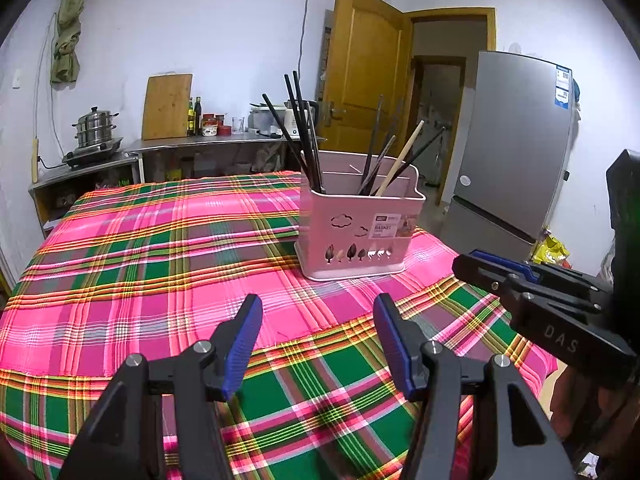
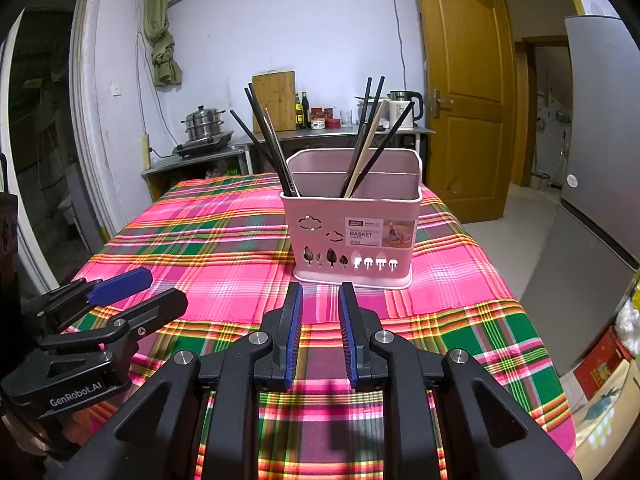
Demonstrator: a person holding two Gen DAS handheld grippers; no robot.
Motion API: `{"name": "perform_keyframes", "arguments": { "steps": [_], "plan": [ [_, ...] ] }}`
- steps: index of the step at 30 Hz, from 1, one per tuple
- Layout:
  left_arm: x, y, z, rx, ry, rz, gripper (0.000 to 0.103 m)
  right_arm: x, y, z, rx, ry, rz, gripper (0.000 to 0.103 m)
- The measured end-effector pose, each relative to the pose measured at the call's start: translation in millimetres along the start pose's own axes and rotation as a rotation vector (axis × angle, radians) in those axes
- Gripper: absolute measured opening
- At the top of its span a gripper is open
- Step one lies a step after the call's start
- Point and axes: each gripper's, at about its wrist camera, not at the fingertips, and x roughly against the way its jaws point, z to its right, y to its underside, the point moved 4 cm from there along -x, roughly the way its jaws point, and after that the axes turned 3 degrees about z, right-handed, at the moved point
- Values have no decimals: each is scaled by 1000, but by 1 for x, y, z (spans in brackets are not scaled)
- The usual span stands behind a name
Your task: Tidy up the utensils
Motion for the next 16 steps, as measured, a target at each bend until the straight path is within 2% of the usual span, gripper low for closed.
{"name": "perform_keyframes", "arguments": {
  "steps": [16],
  "plan": [
    [1, 2, 5, -13, 7, 6, 60, -1, 2, -1, 0, 2, -5, 19]
  ]
}}
